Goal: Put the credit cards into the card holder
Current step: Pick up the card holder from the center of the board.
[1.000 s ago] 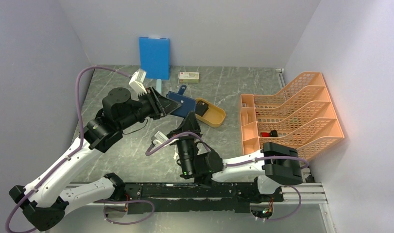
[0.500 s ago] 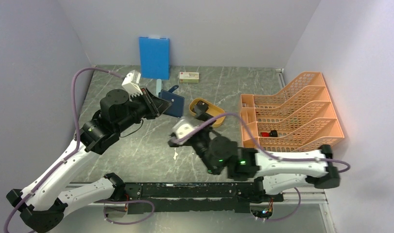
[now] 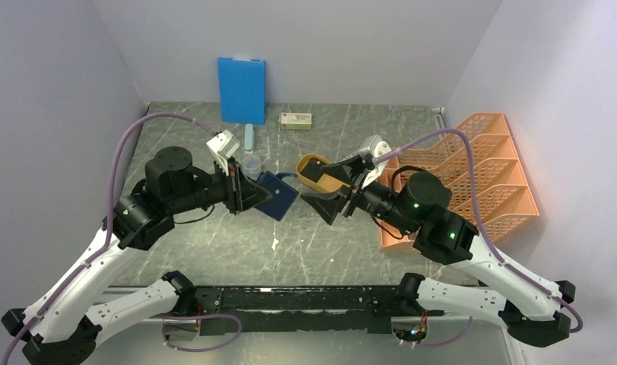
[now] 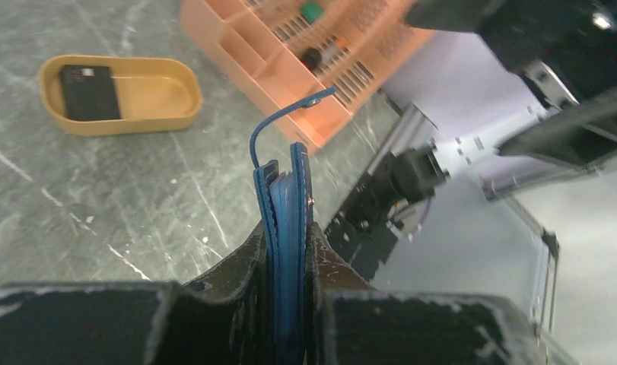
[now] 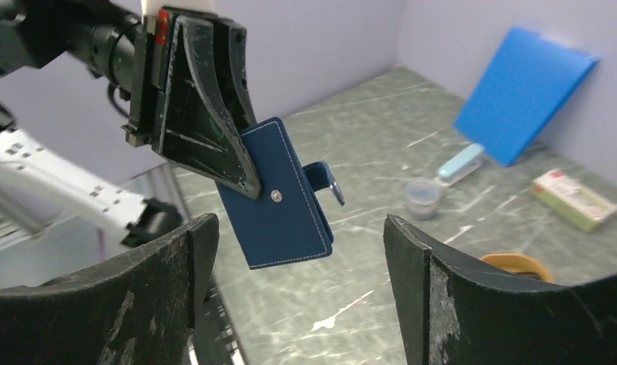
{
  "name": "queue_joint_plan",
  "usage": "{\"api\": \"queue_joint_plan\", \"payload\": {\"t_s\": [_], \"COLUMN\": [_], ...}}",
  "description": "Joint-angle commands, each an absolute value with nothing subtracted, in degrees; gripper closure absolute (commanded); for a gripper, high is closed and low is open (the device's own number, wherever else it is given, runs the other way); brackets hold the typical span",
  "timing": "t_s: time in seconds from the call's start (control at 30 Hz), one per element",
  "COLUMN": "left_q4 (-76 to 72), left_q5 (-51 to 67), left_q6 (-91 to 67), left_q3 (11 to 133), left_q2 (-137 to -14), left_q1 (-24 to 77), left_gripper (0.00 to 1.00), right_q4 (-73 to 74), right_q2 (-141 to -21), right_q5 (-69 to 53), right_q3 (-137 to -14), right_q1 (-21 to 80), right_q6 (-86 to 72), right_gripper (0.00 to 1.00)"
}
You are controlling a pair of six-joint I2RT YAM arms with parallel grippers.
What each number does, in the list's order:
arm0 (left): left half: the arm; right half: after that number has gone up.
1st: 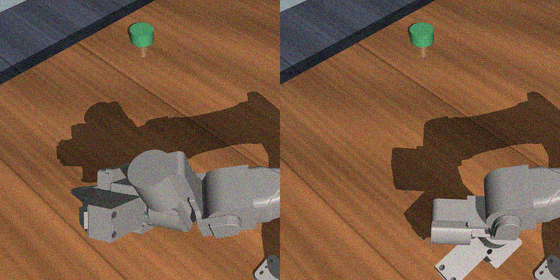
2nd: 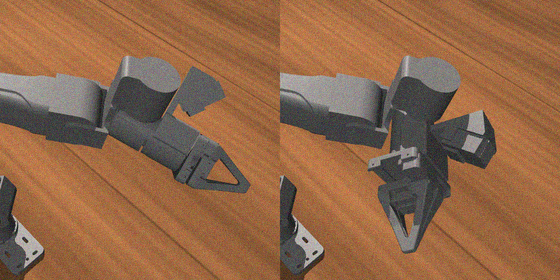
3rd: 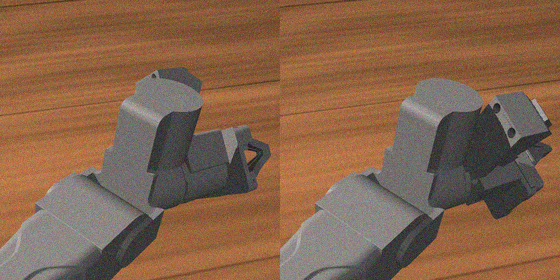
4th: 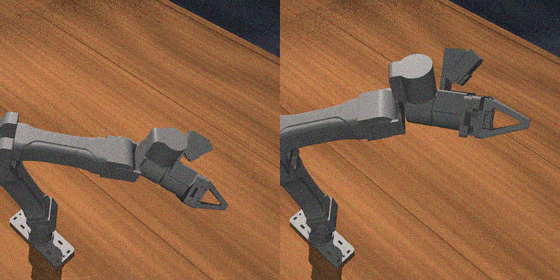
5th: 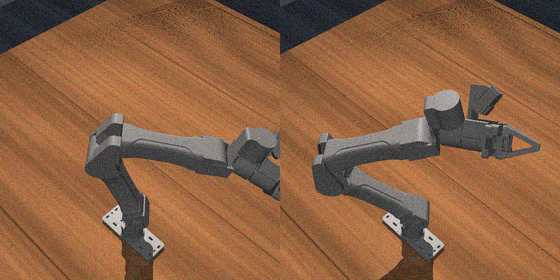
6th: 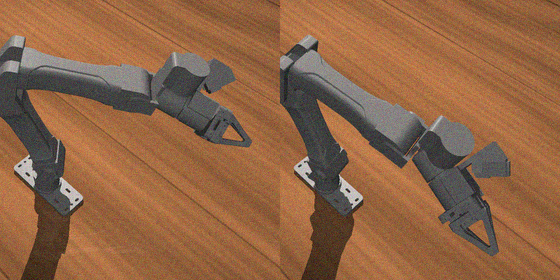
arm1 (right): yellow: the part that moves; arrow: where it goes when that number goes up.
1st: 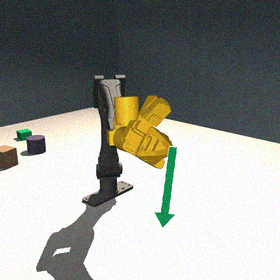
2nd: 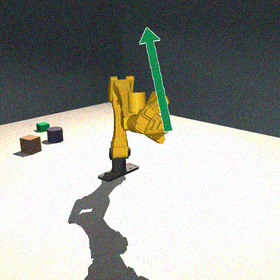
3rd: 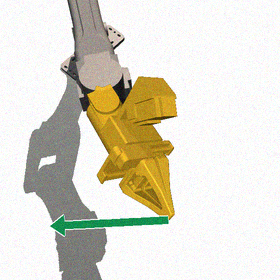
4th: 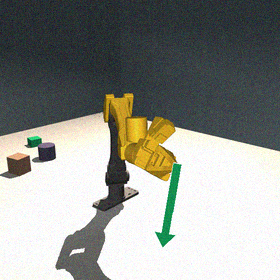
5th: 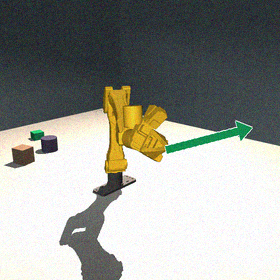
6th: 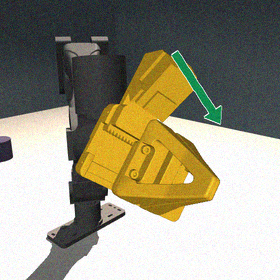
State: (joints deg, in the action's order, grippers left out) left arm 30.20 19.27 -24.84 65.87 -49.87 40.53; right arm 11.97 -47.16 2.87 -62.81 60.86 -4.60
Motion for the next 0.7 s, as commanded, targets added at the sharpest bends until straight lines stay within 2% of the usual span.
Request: {"api": "queue_joint_plan", "payload": {"t_s": [0.0,0.2,0.5,0.67], "left_q4": [32.71,31.75,30.76,30.23], "left_q5": [33.51,37.89,37.95,37.23], "left_q6": [-17.97,-17.8,-19.95,-21.27], "left_q3": [68.08,68.84,70.48,69.7], "left_q2": [-47.46,-46.23,-48.68,-48.29], "left_q1": [40.25,40.34,40.34,40.34], "left_gripper": [0.95,0.95,0.95,0.95], "right_q4": [11.09,10.1,14.44,15.27], "right_q2": [-47.75,-44.13,-44.8,-46.76], "right_q5": [-10.26,-13.16,-7.18,-6.68], "right_q3": [-60.05,-58.4,-61.74,-63.46], "right_q1": [58.63,58.36,58.34,58.35], "right_q6": [-13.74,-16.19,-15.62,-14.9], "right_gripper": [0.18,0.21,0.44,0.46]}}
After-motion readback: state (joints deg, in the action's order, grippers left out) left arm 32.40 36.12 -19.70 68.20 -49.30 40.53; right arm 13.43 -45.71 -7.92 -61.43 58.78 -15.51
